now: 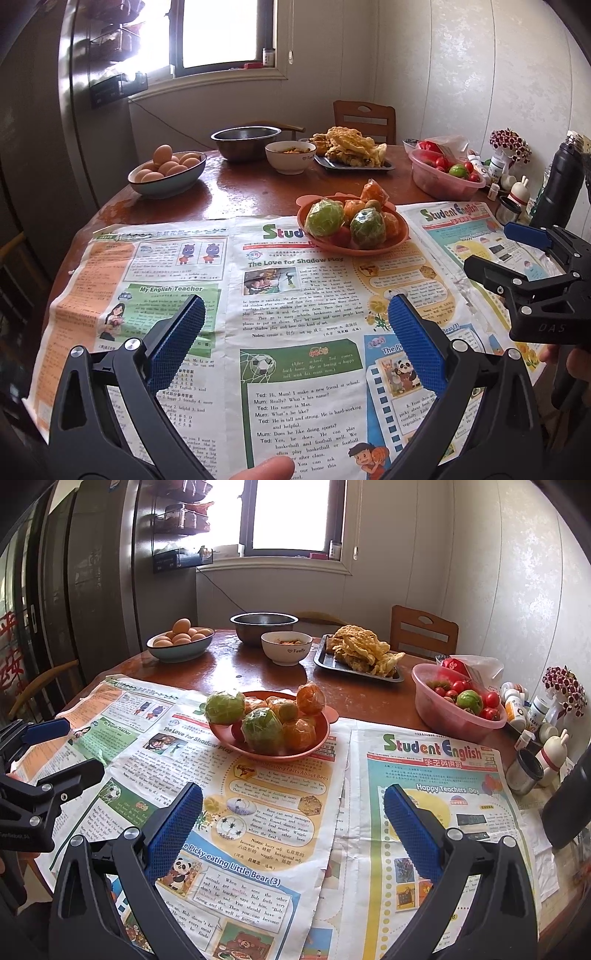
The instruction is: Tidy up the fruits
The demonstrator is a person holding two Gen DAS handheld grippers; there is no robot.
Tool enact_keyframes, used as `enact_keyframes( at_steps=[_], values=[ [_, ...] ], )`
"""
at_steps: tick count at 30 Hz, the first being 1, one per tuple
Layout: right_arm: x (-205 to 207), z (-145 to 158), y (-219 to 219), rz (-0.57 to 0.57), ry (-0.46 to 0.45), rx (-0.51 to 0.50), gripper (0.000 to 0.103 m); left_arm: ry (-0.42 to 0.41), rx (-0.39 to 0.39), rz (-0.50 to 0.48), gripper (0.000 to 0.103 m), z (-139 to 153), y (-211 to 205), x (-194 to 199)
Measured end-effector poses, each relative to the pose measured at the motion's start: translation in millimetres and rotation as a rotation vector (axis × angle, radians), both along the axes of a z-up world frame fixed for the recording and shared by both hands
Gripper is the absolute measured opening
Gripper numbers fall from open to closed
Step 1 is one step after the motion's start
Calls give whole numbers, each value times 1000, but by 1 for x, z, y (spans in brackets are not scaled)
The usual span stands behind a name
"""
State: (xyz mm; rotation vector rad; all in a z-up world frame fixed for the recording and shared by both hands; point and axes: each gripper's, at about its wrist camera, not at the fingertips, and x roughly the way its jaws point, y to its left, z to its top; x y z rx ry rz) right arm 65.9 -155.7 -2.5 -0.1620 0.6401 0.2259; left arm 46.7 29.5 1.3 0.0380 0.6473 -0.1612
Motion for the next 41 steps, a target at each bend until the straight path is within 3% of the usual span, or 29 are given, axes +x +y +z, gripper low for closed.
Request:
enact_keyframes(
  at_steps=[24, 31, 41],
  values=[
    [0, -2, -3, -5, -3, 9, 99, 4, 17, 47, 94, -2, 5, 1],
    [0, -3, -9, -15, -5, 36, 99, -96, -35, 124, 94, 6, 15, -10],
    [-1, -2, -13, -27, -13, 54, 99, -116, 25, 116, 94, 13, 9, -9]
  ],
)
